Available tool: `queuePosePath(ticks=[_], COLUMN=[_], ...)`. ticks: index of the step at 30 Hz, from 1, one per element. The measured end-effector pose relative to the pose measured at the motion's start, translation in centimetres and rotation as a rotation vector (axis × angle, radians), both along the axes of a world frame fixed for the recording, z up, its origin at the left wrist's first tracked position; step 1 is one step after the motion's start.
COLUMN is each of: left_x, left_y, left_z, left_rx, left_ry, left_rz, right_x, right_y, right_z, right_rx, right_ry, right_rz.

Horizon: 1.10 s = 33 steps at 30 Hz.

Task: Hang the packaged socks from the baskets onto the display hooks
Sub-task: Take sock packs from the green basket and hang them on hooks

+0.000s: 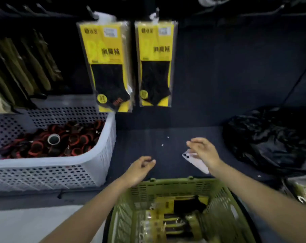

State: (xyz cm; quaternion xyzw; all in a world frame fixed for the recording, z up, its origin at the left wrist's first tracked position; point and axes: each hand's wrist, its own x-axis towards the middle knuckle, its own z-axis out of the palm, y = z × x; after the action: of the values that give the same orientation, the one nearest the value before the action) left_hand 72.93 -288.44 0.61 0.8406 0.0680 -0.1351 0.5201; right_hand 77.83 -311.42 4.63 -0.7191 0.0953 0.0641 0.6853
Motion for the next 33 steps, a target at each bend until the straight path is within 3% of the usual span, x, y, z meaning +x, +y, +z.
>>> queuePosePath(ticks=[5,11,15,20,24,27,31,33], left_x=[-5.7,-12.6,-14.2,-14.7,-14.7,-14.8,-15.0,-15.0], left_y=[-2.2,-3.8,-5.0,-4.8,-4.6,-4.0,-3.1,-3.0], left_z=[-9.7,-18.1,-19.2,-20.1,-20.4,-20.8,-20.8,-20.7], left_rx=[0.125,0.151,0.061,-0.011,-0.016,-0.009,0.075,0.093], left_ry=[0.269,0.596,0.612,0.636,0.657,0.610,0.585,0.574], left_rz=[-0.131,0.064,0.155,0.200,0.135,0.109,0.022,0.037], right_x=[-7.9,-12.8,-13.5,-14.0,-13.4,-13.1,-13.5,-13.3], right_y=[-6.0,-7.6,-7.4,-7.6,-9.0,-9.5,-8.4,-8.4], right_z=[-12.8,-22.2,-25.5,-27.4,-28.0,-28.0,-27.7,-27.4], right_rx=[-0.257,-0.464,-0.572,-0.725,-0.636,-0.620,-0.749,-0.693], right_ry=[0.367,0.715,0.733,0.588,0.603,0.719,0.755,0.774], right_rz=[0.076,0.413,0.356,0.234,0.222,0.282,0.311,0.283])
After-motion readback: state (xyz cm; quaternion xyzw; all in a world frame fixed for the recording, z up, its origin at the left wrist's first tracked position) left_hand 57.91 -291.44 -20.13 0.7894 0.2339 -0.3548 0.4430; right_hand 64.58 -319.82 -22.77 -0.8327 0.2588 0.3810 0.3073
